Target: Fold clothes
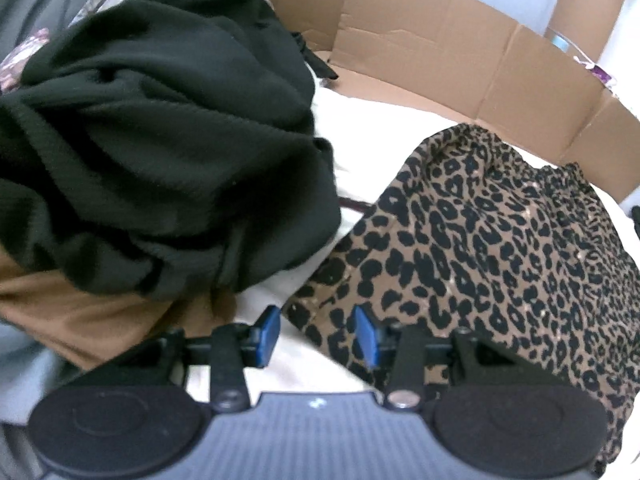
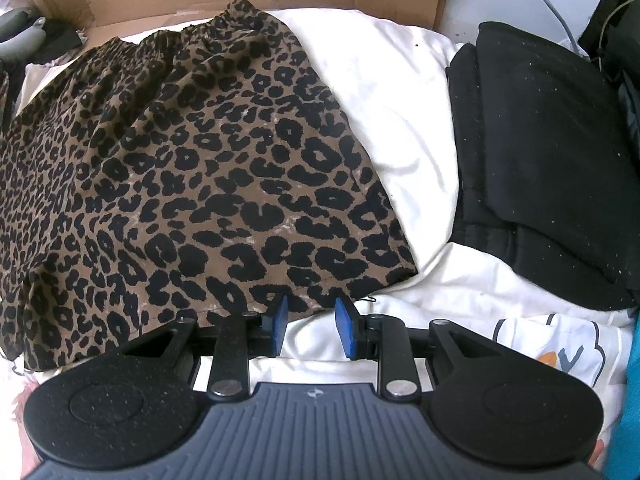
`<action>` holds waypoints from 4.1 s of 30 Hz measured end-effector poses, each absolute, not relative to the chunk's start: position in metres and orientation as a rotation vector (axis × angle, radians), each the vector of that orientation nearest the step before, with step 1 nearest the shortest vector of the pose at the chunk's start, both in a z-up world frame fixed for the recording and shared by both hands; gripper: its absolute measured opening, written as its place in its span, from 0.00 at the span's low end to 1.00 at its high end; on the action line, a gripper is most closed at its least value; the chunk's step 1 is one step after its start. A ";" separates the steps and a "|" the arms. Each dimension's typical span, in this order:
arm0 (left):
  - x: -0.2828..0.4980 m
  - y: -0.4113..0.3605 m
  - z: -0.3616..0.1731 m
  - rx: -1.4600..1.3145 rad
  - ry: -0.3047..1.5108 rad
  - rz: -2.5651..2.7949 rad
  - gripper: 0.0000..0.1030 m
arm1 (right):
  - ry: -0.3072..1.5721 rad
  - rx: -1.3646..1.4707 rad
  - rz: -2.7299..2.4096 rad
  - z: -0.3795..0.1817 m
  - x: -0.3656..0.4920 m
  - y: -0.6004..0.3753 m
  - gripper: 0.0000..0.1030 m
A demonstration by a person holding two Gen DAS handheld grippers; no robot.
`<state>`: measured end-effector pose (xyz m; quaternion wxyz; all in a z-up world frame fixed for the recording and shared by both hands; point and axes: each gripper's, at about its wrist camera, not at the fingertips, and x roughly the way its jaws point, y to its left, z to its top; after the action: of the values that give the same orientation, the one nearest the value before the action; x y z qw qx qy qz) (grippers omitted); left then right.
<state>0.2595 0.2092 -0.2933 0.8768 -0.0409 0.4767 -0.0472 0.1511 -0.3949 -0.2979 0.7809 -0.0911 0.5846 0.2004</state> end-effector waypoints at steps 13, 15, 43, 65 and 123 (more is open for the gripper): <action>0.276 0.216 -0.317 -0.081 1.042 -0.093 0.43 | 1.282 -0.254 0.438 -0.303 0.149 -0.393 0.32; 0.278 0.216 -0.323 -0.055 1.055 -0.096 0.43 | 1.287 -0.262 0.439 -0.305 0.147 -0.393 0.32; 0.267 0.210 -0.322 0.049 0.988 -0.177 0.04 | 1.241 -0.314 0.415 -0.312 0.156 -0.403 0.32; 0.268 0.232 -0.321 -0.017 1.019 -0.178 0.34 | 1.176 -0.078 0.316 -0.312 0.200 -0.440 0.38; 0.250 0.107 -0.187 -0.103 0.980 -0.412 0.05 | 1.078 -0.095 0.491 -0.215 0.177 -0.263 0.34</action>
<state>0.2498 0.1069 -0.1866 0.8608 -0.0489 0.4669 -0.1964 0.1773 -0.2626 -0.2147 0.8286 -0.0447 0.5077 0.2314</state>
